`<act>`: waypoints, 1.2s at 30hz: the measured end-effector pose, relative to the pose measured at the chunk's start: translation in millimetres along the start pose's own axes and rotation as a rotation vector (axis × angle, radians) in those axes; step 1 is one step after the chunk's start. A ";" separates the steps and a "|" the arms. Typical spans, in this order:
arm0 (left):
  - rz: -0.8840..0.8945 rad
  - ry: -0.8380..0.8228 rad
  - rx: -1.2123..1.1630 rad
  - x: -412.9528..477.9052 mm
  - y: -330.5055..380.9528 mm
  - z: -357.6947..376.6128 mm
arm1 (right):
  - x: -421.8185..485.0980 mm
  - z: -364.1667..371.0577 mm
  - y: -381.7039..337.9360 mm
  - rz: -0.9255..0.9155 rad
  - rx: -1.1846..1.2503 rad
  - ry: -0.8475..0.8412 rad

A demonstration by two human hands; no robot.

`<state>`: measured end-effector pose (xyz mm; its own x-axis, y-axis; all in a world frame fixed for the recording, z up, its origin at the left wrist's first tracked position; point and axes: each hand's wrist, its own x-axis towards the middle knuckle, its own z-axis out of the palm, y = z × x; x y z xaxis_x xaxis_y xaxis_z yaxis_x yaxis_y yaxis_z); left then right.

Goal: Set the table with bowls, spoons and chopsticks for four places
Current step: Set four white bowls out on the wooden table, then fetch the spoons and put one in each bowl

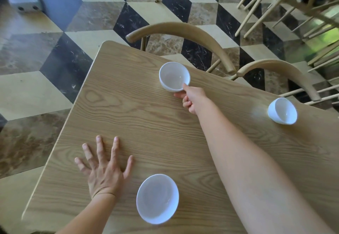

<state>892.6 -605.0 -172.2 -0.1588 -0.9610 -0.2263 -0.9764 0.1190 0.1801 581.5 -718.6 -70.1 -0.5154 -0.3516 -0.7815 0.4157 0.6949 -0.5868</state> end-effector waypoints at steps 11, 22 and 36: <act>-0.037 -0.141 -0.028 -1.2 5.1 -22.0 | -70.3 -83.3 143.5 -0.107 -0.630 0.123; 0.194 -0.179 -0.014 -69.9 58.0 -147.2 | -185.3 -200.8 211.6 -0.094 -0.987 -0.049; 0.898 -0.166 0.067 -385.3 287.4 -144.6 | -378.6 -472.7 357.6 -0.365 -0.732 0.420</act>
<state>694.2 -236.7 105.2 -0.8764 -0.4529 -0.1637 -0.4816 0.8234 0.3001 571.1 -40.6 116.1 -0.8107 -0.4702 -0.3488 -0.3310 0.8596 -0.3893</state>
